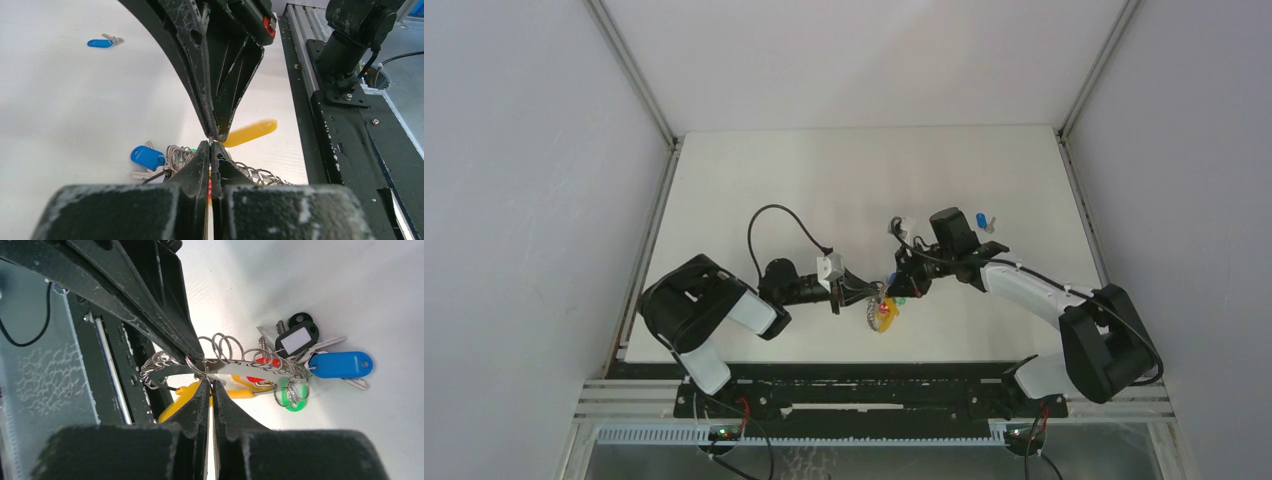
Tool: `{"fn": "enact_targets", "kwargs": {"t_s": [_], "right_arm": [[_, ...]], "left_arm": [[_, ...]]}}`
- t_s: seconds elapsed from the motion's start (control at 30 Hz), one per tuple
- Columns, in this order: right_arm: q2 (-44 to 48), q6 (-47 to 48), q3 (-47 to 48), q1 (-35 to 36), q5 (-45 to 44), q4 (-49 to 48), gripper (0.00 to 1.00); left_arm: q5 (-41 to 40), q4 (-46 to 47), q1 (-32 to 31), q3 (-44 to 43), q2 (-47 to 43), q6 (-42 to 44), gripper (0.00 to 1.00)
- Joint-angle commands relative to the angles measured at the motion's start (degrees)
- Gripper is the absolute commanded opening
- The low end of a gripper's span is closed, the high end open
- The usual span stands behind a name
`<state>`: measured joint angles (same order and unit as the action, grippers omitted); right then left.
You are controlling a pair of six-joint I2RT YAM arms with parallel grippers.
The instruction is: Put the keys on the keyring
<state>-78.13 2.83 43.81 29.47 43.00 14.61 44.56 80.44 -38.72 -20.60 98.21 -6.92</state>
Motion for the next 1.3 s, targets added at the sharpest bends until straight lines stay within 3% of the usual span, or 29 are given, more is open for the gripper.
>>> {"fn": "enact_targets", "kwargs": {"t_s": [0.0, 0.5, 0.77, 1.03, 1.27], "right_arm": [[-2.74, -2.81, -0.39, -1.27, 3.59, 0.55, 0.00], [-7.87, -8.48, -0.39, 0.16, 7.62, -7.67, 0.00], [-9.16, -9.30, -0.43, 0.28, 8.00, -9.87, 0.10], [3.85, -2.27, -6.96, -0.49, 2.93, -11.80, 0.17], [11.38, -0.60, -13.65, -0.67, 0.53, -25.17, 0.23]], "left_arm": [[-2.00, 4.63, 0.40, 1.07, -3.38, 0.15, 0.00], [-3.00, 4.70, -0.28, 0.67, -3.25, 0.19, 0.00], [-3.84, 4.70, -0.52, 1.10, -3.30, 0.34, 0.00], [-3.86, 4.72, -0.49, 1.26, -3.35, 0.46, 0.00], [-3.54, 4.68, -0.48, 1.12, -3.38, -0.19, 0.00]]}}
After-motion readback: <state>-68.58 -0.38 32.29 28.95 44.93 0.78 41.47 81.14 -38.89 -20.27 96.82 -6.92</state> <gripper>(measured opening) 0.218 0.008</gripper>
